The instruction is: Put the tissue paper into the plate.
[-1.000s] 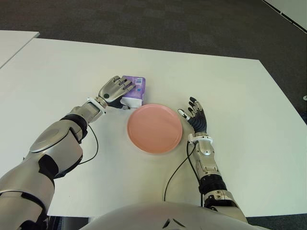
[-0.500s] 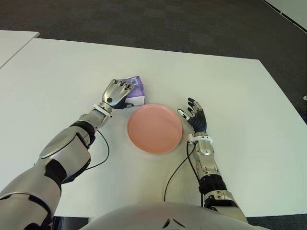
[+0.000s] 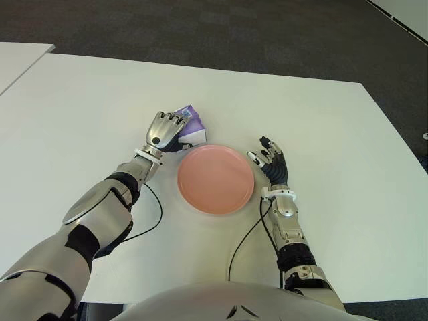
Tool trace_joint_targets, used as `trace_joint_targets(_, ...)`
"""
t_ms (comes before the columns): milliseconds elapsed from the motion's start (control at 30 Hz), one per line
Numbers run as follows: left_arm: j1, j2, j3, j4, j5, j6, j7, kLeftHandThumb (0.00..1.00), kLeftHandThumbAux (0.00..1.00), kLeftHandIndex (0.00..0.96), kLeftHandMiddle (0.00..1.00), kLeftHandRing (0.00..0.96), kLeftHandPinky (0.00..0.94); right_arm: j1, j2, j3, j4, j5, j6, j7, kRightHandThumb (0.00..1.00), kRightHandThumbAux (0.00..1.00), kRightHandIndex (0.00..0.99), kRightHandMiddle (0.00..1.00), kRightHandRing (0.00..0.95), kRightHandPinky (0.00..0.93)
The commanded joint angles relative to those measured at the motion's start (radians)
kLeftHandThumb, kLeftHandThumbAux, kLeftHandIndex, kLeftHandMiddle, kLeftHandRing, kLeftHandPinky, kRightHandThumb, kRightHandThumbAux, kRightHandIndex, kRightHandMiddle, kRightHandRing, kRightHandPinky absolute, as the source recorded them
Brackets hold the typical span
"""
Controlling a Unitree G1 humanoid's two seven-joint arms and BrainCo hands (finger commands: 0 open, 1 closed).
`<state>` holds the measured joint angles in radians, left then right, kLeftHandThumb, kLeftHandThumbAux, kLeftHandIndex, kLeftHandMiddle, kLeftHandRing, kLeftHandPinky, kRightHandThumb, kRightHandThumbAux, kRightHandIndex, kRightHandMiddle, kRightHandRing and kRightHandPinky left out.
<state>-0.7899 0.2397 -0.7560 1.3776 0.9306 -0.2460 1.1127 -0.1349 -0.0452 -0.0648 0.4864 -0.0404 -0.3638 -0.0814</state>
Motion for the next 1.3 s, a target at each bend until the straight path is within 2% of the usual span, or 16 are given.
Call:
trace_joint_targets(33, 0.042, -0.014, 0.016, 0.013, -0.013, 0.008, -0.025, 0.741, 0.700, 0.441, 0.879, 0.876, 0.875, 0.037, 0.001, 0.004, 0.029, -0.005, 0.043, 0.001, 0.374, 0.690, 0.252, 0.159, 0.110, 0.134)
trace_joint_targets(400, 0.051, -0.008, 0.045, 0.014, -0.029, -0.005, -0.059, 0.736, 0.701, 0.441, 0.872, 0.868, 0.863, 0.039, -0.004, 0.008, 0.028, -0.001, 0.034, 0.018, 0.420, 0.624, 0.242, 0.172, 0.132, 0.167)
trace_joint_targets(800, 0.026, 0.024, 0.087, 0.007, -0.050, -0.044, -0.043, 0.733, 0.700, 0.442, 0.873, 0.866, 0.862, 0.039, -0.004, 0.008, 0.015, 0.004, 0.053, 0.032, 0.486, 0.596, 0.244, 0.188, 0.146, 0.167)
trace_joint_targets(1033, -0.042, 0.065, 0.141, -0.006, -0.080, -0.085, -0.027, 0.731, 0.699, 0.442, 0.872, 0.861, 0.857, 0.046, -0.005, 0.010, -0.007, 0.000, 0.072, 0.031, 0.499, 0.597, 0.238, 0.194, 0.142, 0.148)
trace_joint_targets(1300, -0.137, 0.079, 0.204, -0.041, -0.123, -0.153, 0.026, 0.729, 0.698, 0.443, 0.868, 0.858, 0.857, 0.049, -0.007, 0.014, -0.013, -0.002, 0.076, 0.036, 0.493, 0.603, 0.231, 0.194, 0.141, 0.145)
